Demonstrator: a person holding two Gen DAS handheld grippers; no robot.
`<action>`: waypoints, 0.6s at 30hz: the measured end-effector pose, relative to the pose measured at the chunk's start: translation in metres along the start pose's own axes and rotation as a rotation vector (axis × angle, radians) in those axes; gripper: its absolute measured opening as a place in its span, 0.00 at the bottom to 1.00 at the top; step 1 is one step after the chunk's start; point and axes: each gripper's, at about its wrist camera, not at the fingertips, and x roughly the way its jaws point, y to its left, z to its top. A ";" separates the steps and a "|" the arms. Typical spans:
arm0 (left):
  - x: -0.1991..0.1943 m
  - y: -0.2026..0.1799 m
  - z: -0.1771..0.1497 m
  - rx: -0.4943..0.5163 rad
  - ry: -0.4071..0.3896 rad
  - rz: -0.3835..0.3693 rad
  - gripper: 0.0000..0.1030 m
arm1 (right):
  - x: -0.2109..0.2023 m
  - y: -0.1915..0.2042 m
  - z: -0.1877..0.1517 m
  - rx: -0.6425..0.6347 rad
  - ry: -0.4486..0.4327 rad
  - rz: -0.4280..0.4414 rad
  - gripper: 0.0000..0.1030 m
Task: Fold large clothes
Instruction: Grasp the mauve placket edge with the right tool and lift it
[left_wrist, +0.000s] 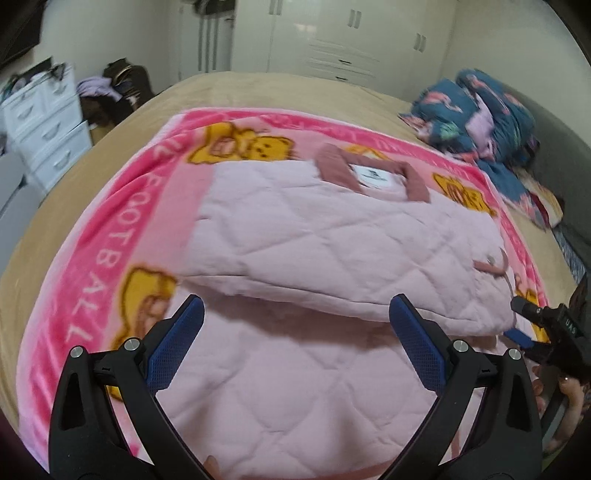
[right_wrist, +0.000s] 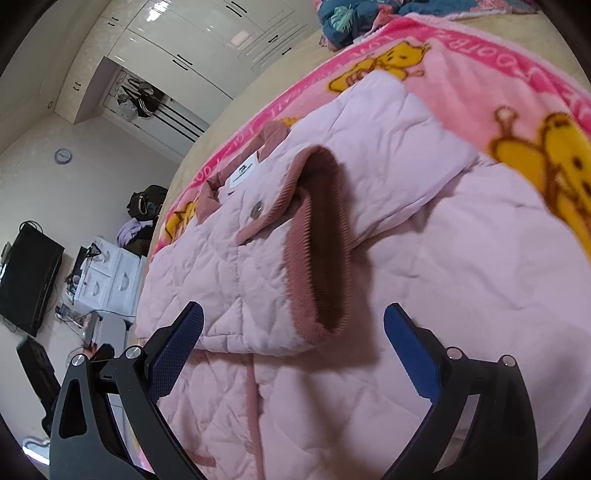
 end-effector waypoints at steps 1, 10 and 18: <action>-0.001 0.006 0.000 -0.012 -0.003 -0.001 0.91 | 0.004 0.001 0.001 0.006 -0.001 -0.006 0.95; 0.001 0.049 -0.002 -0.115 -0.018 0.007 0.91 | 0.019 -0.004 0.011 0.022 -0.011 -0.024 0.52; 0.005 0.061 0.002 -0.146 -0.026 0.000 0.91 | 0.003 0.029 0.016 -0.201 -0.080 -0.016 0.23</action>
